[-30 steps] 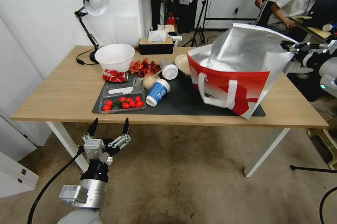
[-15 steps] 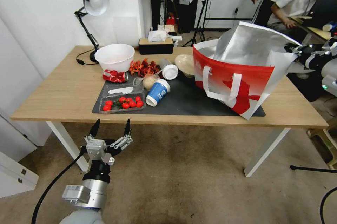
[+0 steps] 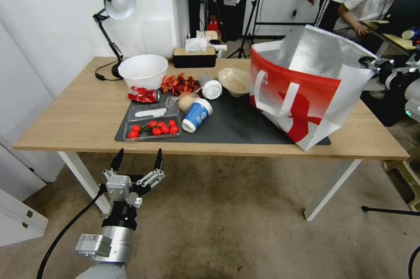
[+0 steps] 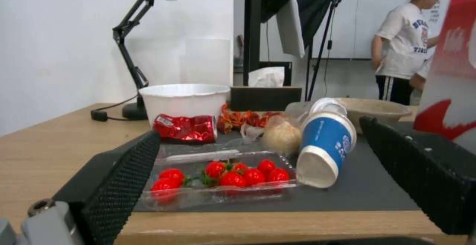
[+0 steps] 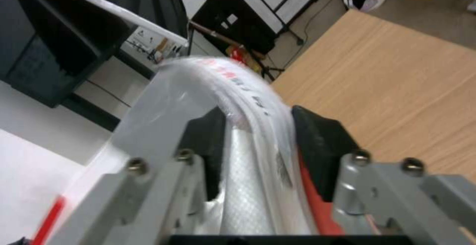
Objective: Pick up the food delivery bag from the floor and place it on the table.
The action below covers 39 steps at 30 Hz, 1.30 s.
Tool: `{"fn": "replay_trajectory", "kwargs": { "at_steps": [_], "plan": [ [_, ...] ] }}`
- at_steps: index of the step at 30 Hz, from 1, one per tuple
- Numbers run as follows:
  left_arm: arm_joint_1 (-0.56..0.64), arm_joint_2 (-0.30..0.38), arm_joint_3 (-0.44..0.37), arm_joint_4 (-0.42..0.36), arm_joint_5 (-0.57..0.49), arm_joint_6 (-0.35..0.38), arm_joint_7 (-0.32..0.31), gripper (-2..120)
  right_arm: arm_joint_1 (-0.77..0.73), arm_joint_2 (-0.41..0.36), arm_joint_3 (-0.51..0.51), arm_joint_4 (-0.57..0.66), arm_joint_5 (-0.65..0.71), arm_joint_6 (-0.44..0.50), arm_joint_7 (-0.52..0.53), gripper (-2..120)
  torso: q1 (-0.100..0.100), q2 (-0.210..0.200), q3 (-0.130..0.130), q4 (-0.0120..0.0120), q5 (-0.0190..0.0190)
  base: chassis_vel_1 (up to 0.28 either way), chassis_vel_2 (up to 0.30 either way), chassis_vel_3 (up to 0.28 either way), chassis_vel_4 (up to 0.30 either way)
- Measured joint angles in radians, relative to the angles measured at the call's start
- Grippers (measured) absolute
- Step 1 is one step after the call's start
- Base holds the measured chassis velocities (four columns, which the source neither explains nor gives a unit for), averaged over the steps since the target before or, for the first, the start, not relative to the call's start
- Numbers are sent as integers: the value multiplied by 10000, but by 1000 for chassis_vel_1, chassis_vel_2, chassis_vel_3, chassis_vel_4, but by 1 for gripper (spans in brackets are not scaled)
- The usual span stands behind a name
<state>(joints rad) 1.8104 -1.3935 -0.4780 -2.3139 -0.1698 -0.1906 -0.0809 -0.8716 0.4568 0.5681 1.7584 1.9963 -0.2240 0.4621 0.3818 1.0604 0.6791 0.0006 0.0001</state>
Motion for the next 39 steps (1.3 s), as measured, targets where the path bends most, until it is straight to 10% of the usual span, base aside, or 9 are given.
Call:
{"fn": "replay_trajectory", "kwargs": {
  "at_steps": [18, 29, 39],
  "plan": [
    [105, -2, -69, -123, 15, -108, -28, 100, 216, -44, -382, 99, -1621, 105, -99, 99, 0, 0, 0, 2, 0, 0, 0, 0, 0],
    [86, 17, -65, -137, -1, -96, -59, 100, -916, -413, 620, 790, -1951, 62, 49, 100, 0, 0, -1, 0, -1, 0, 0, 0, 0],
    [40, 77, -148, -283, -306, -113, 5, 100, -3447, -828, 2822, 1946, -5229, 1587, -2561, 100, -1, 1, -1, 0, -3, 0, 0, 0, 0]
  ]
}}
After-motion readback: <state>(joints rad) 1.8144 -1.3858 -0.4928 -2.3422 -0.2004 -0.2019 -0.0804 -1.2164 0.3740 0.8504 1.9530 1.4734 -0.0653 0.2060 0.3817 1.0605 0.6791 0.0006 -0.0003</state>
